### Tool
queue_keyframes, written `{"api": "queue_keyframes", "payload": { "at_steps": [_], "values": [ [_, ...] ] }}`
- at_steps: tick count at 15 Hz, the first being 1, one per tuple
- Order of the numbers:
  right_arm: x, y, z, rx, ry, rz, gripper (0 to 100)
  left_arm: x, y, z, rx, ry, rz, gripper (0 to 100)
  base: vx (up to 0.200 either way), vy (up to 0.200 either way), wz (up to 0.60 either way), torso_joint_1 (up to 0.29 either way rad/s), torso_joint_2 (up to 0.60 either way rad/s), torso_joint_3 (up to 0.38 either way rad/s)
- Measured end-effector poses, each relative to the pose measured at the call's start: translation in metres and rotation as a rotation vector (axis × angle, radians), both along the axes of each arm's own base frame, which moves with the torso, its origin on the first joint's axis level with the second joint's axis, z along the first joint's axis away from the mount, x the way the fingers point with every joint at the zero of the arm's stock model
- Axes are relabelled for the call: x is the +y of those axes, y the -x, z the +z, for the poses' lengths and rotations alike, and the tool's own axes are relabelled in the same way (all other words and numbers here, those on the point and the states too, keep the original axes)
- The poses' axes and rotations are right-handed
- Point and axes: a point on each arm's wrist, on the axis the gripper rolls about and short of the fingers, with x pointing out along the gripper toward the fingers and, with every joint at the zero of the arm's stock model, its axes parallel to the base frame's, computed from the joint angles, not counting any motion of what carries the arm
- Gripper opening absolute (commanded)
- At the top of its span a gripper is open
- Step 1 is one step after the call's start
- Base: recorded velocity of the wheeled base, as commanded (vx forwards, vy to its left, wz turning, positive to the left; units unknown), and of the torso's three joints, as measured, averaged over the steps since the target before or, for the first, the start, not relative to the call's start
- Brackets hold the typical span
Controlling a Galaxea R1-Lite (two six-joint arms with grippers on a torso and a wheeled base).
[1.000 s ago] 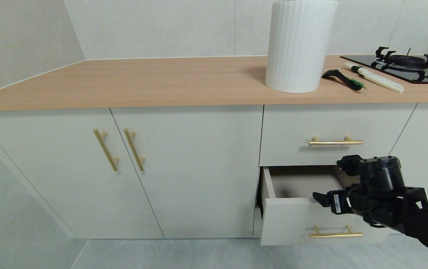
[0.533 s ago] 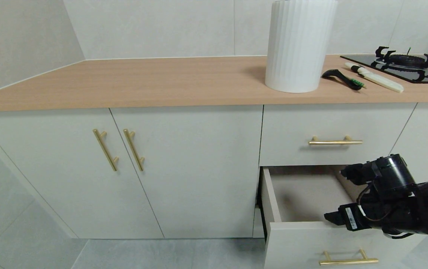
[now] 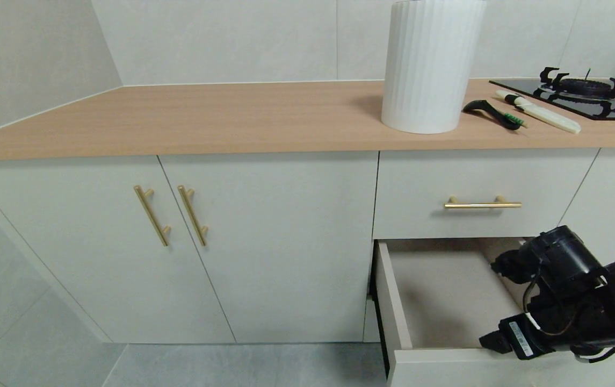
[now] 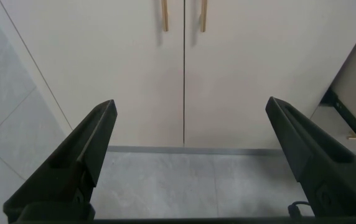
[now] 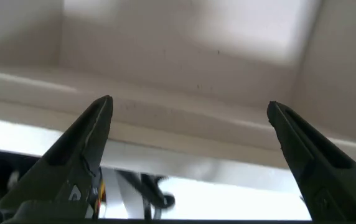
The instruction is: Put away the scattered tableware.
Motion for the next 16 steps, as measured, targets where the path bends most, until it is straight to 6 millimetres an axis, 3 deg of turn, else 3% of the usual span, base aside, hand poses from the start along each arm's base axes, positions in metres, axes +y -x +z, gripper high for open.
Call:
{"api": "queue_keyframes", "payload": {
  "at_steps": [6,9,13,16],
  "values": [
    [0.000,0.021,0.001,0.200,0.111,0.107,100,0.000,0.000,0.000,0.000,0.000,0.000,100,0.000,0.000,0.00,0.000,0.00,0.000],
    [0.004,0.020,0.003,0.197,0.109,0.110,100,0.000,0.000,0.000,0.000,0.000,0.000,100,0.000,0.000,0.00,0.000,0.00,0.000],
    [0.010,0.005,0.031,0.066,-0.027,-0.063,100,0.000,0.000,0.000,0.000,0.000,0.000,100,0.000,0.000,0.00,0.000,0.00,0.000],
    [0.008,0.012,0.055,-0.009,-0.123,-0.057,100,0.000,0.000,0.000,0.000,0.000,0.000,100,0.000,0.000,0.00,0.000,0.00,0.000]
  ]
}}
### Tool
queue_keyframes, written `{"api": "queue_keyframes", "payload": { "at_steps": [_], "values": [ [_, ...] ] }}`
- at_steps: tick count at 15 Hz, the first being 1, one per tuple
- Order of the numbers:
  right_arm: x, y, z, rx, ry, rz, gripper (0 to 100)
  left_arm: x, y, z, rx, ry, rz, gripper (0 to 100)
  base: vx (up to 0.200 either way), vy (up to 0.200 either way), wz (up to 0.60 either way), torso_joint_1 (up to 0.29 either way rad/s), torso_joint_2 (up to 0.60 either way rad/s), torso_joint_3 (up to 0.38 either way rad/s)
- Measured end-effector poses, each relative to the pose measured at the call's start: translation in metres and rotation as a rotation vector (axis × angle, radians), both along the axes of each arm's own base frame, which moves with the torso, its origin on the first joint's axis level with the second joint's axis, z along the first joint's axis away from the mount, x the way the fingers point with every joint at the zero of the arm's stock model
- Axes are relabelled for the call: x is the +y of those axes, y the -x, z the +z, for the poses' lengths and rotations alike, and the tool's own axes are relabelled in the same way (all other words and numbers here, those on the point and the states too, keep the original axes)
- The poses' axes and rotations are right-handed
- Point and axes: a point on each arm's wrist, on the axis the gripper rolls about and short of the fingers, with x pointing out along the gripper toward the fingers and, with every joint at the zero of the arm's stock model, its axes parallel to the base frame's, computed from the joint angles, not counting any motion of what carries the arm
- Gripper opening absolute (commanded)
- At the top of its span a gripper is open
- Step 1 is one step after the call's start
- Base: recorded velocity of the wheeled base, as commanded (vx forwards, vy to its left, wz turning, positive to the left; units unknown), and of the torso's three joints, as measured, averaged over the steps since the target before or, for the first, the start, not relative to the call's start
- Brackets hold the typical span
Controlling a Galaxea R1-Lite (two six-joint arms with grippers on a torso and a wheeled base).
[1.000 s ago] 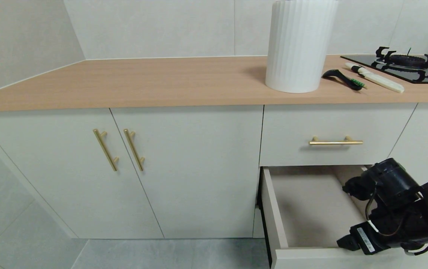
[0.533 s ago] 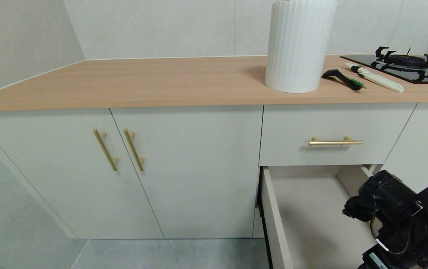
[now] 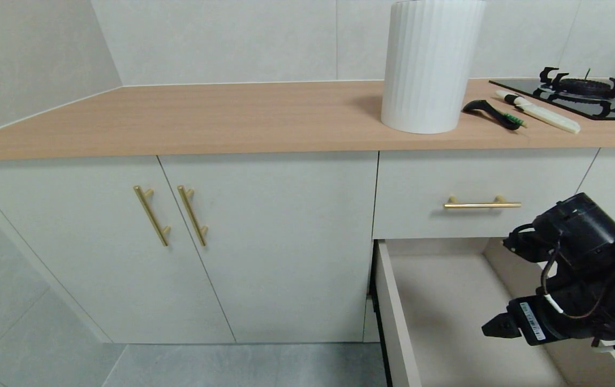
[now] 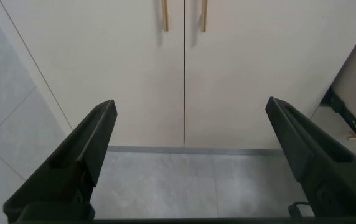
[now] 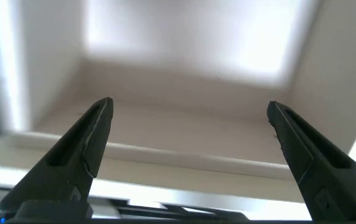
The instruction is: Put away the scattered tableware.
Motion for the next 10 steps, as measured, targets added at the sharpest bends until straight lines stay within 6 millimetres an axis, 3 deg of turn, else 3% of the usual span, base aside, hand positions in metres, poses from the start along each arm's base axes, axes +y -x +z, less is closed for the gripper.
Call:
{"api": "queue_keyframes", "payload": {
  "at_steps": [4,7,10],
  "values": [
    [-0.004,0.008,0.019,-0.098,-0.057,0.009,100,0.000,0.000,0.000,0.000,0.000,0.000,100,0.000,0.000,0.00,0.000,0.00,0.000],
    [-0.005,0.010,0.021,-0.123,-0.065,0.005,100,0.000,0.000,0.000,0.001,0.000,0.000,100,0.000,0.000,0.00,0.009,-0.04,-0.027],
    [-0.006,0.010,0.022,-0.129,-0.068,0.004,100,0.000,0.000,0.000,-0.003,0.000,0.000,100,0.000,0.000,0.00,0.066,-0.24,-0.264]
  ]
}}
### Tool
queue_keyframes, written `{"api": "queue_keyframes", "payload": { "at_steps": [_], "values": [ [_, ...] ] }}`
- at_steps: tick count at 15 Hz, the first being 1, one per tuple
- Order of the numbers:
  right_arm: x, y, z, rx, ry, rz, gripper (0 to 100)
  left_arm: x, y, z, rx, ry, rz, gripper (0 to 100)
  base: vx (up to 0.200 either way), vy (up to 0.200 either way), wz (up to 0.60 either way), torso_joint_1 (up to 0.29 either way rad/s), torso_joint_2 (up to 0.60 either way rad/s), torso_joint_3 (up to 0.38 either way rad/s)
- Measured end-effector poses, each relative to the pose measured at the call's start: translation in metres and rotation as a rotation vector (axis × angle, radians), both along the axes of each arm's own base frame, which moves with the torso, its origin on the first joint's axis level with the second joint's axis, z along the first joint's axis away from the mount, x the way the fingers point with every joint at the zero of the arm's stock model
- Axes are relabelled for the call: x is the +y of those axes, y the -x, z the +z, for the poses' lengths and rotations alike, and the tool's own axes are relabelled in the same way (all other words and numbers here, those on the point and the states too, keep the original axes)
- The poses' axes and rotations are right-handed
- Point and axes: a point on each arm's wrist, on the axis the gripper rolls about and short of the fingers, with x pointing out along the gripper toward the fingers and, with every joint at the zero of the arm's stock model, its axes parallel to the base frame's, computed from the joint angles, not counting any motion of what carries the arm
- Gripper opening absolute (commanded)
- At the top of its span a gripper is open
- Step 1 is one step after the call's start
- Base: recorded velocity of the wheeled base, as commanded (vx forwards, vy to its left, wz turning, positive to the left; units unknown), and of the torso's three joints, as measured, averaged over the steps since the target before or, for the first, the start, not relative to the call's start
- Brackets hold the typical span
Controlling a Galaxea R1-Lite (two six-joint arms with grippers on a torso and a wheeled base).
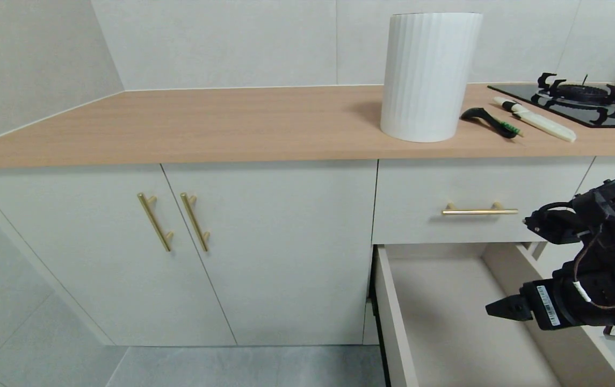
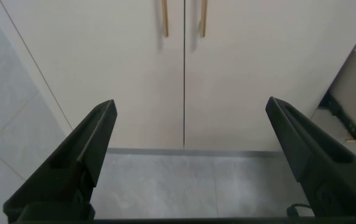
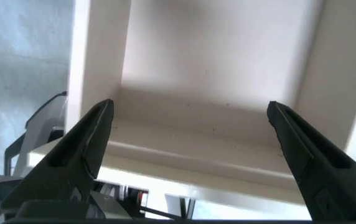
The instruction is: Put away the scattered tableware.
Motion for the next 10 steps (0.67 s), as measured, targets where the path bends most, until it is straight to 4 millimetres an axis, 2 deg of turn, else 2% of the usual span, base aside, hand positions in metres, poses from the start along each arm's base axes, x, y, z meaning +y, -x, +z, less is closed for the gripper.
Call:
{"api": "queue_keyframes", "payload": {
  "at_steps": [10],
  "values": [
    [0.0003,-0.0007,0.0000,-0.004,0.000,-0.001,100,0.0000,-0.0001,-0.0004,0.002,0.000,0.000,100,0.000,0.000,0.00,0.150,-0.48,-0.302]
  ]
}}
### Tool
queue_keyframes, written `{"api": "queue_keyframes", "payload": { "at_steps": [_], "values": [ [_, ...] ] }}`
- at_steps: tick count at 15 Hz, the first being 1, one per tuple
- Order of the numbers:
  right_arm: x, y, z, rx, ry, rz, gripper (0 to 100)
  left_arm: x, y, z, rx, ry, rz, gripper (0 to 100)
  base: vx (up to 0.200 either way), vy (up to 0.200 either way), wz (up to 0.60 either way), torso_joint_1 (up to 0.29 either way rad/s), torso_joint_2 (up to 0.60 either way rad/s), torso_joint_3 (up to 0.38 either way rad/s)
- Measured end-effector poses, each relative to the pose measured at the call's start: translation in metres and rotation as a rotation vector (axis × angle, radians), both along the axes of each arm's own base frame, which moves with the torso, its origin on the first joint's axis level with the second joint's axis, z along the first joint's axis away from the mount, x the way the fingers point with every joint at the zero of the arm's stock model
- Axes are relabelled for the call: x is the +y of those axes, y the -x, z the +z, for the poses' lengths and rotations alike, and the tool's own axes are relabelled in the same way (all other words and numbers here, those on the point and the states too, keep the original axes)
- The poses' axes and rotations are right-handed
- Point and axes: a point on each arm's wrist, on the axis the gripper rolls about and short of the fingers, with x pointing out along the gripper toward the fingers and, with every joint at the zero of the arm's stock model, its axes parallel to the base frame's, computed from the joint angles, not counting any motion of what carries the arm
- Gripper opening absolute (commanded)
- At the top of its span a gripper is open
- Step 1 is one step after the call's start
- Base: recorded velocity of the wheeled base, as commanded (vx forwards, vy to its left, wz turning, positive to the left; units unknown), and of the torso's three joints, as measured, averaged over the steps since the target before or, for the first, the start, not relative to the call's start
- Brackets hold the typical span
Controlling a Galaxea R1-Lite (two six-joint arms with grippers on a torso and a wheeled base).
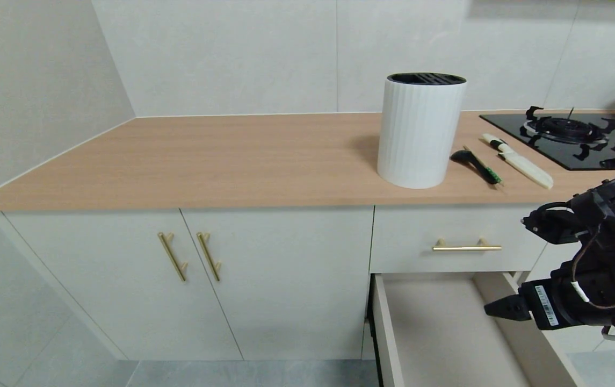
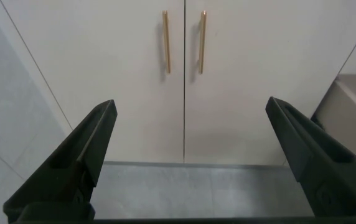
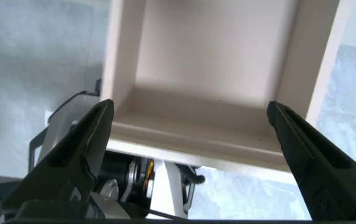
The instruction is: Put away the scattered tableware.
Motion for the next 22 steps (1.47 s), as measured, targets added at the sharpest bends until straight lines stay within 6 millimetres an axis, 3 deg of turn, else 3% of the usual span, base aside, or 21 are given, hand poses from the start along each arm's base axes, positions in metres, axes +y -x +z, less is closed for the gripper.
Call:
{"api": "queue_keyframes", "payload": {
  "at_steps": [7,11,13,14,17,22],
  "values": [
    [0.004,-0.012,0.012,-0.149,-0.050,-0.012,100,0.000,0.000,0.000,0.000,0.000,0.000,100,0.000,0.000,0.00,0.105,-0.26,-0.158],
    [-0.003,-0.042,0.058,-0.312,-0.087,-0.073,100,0.000,0.000,0.000,0.000,0.000,0.000,100,0.000,0.000,0.00,0.000,0.00,0.000],
    [-0.014,-0.066,0.085,-0.352,-0.082,-0.135,100,0.000,0.000,0.000,0.000,0.000,0.000,100,0.000,0.000,0.00,0.000,0.00,0.000],
    [-0.022,-0.079,0.089,-0.350,-0.072,-0.171,100,0.000,0.000,0.000,0.000,0.000,0.000,100,0.000,0.000,0.00,0.000,0.00,0.000],
    [-0.038,-0.110,0.076,-0.317,-0.042,-0.244,100,0.000,0.000,0.000,0.000,0.000,0.000,100,0.000,0.000,0.00,0.000,0.00,0.000],
    [-0.037,-0.156,0.040,-0.327,-0.036,-0.272,100,0.000,0.000,0.000,0.000,0.000,0.000,100,0.000,0.000,0.00,0.000,0.00,0.000]
  ]
}}
